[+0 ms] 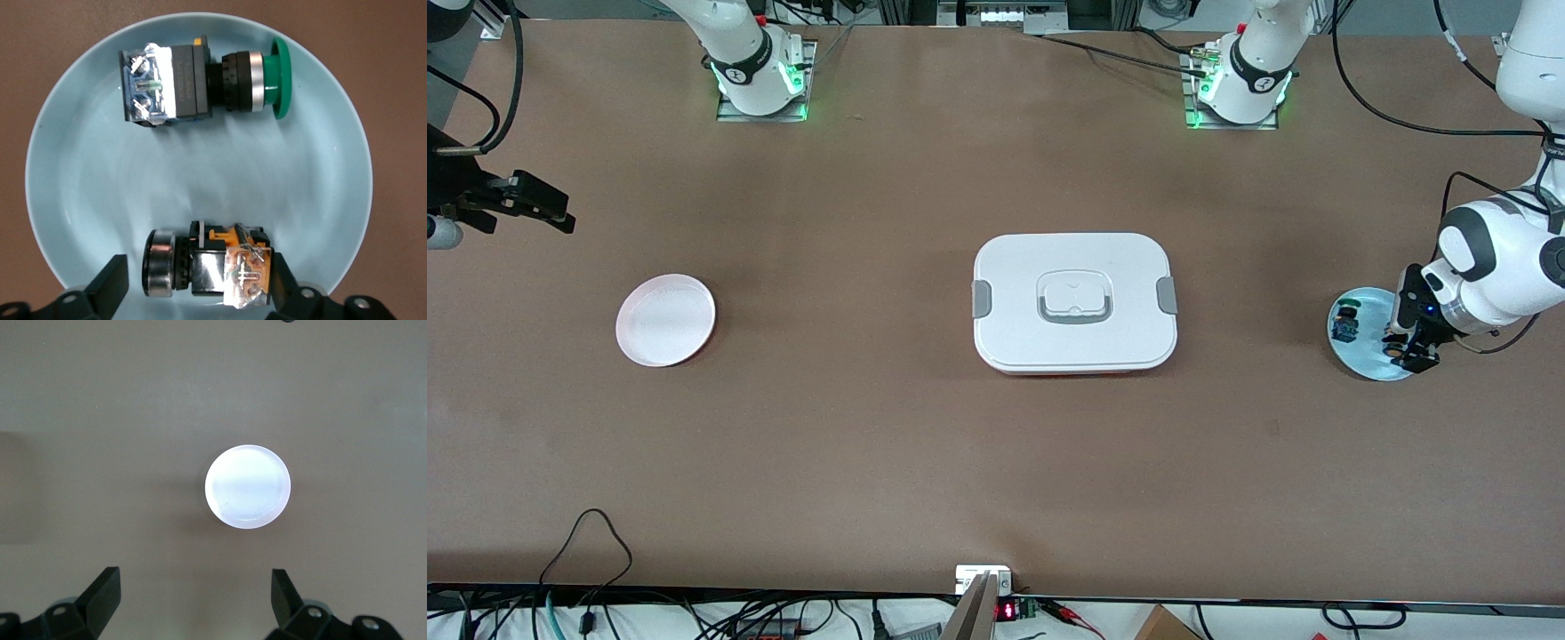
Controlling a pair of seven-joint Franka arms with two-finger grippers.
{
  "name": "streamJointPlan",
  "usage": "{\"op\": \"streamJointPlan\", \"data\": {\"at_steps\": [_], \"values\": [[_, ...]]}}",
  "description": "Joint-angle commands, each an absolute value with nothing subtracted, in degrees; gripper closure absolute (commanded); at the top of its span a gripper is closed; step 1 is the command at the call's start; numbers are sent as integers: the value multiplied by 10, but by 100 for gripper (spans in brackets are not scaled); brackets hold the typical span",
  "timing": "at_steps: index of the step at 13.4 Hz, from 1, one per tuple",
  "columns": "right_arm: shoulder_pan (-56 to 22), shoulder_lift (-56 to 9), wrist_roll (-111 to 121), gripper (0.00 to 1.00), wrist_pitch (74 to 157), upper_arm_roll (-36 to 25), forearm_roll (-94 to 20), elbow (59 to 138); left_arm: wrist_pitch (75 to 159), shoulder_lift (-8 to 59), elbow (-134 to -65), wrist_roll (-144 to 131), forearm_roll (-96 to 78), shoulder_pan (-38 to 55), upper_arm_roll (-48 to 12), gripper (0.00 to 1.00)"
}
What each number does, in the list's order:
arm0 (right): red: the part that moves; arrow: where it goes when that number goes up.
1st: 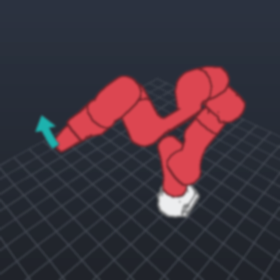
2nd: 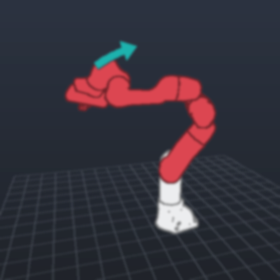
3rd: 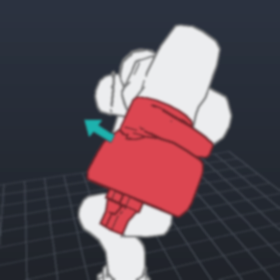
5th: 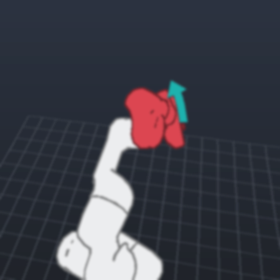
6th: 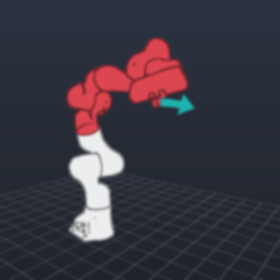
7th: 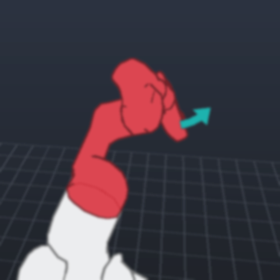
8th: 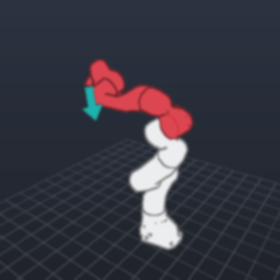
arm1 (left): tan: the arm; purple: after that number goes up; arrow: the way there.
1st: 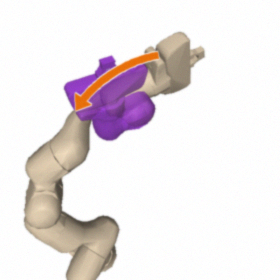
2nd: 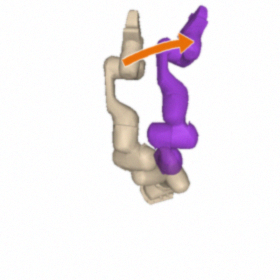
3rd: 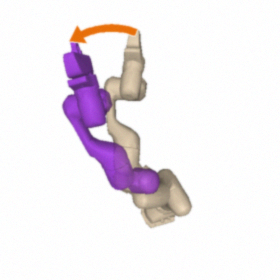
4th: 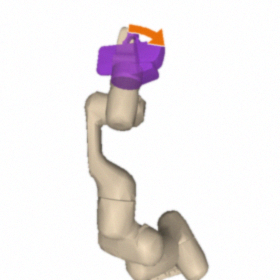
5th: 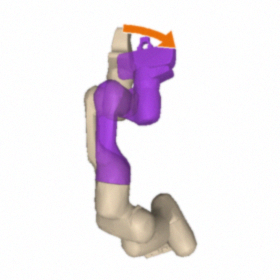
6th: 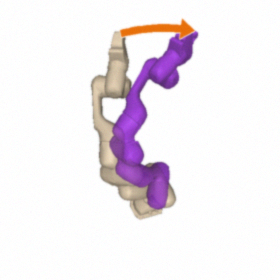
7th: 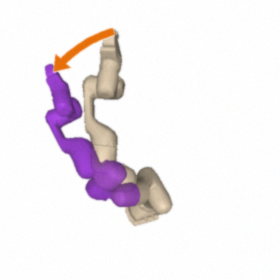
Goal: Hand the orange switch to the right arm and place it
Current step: 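Lower the left gripper and grasp the orange-topped switch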
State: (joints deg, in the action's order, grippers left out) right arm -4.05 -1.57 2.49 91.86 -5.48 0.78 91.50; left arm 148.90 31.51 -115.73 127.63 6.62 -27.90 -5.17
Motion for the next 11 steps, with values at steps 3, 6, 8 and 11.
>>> {"op": "streamJointPlan", "data": {"at_steps": [3, 6, 8, 11], "values": [[-40, -4, 22, 0, 930, -52, 13, 923, 1492, 323, -1147, 1295, 65, -327, -99, 54], [-40, -4, 24, 0, 929, -52, 13, 923, 1491, 319, -1138, 1322, 64, -367, -140, 95], [-40, -4, 26, 0, 929, -52, 13, 923, 1477, 313, -1125, 1319, 63, -376, -148, 100], [-40, -4, 28, 0, 926, -52, 13, 923, 1393, 301, -1080, 1319, 60, -383, -182, 100]]}}
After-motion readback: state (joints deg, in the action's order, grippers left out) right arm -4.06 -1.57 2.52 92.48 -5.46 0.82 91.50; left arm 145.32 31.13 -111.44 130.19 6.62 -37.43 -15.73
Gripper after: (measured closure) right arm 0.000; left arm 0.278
